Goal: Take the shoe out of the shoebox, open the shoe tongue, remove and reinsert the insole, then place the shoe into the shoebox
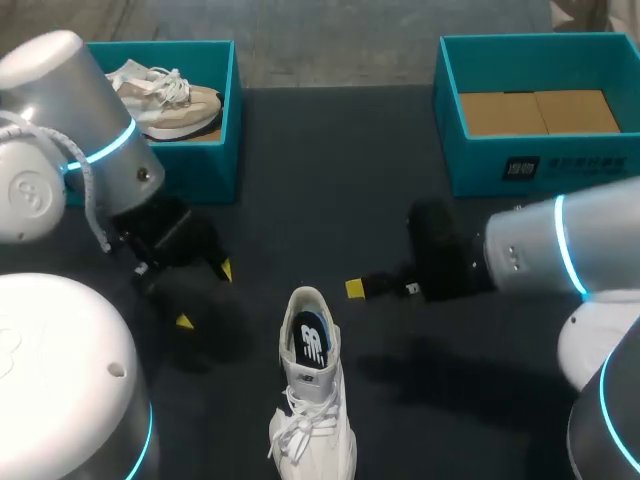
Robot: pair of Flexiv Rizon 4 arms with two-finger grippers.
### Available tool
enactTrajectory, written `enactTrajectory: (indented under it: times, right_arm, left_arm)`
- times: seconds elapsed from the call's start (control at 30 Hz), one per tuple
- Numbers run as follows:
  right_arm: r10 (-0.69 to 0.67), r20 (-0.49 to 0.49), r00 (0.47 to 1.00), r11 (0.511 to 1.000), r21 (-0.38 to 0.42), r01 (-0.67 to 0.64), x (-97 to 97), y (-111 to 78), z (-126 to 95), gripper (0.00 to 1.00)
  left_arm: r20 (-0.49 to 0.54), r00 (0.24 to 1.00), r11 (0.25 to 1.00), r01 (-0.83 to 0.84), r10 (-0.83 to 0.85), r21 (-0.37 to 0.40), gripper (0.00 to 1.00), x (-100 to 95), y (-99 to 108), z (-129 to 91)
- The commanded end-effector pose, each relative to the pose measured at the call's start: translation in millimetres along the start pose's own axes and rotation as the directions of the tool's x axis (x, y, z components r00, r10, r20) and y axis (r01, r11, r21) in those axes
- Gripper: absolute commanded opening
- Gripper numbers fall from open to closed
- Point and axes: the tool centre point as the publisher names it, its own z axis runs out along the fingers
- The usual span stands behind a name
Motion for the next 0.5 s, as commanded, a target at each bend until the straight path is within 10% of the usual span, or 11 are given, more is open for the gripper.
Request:
enactTrajectory:
  times: [0.03, 0.5]
  right_arm:
    - [-0.029, 0.279, 0.960, 0.974, 0.225, -0.036, 9.3, 8.5, 4.5, 0.00]
    - [-0.025, 0.263, 0.964, 0.957, 0.285, -0.053, 16.4, 8.1, 11.5, 0.00]
  left_arm:
    - [0.012, 1.000, 1.000, -0.018, 0.018, -0.014, 1.00, 7.5, 4.4, -17.7]
    - [0.041, 0.994, 0.991, -0.100, 0.104, -0.092, 1.00, 4.5, 19.6, -49.7]
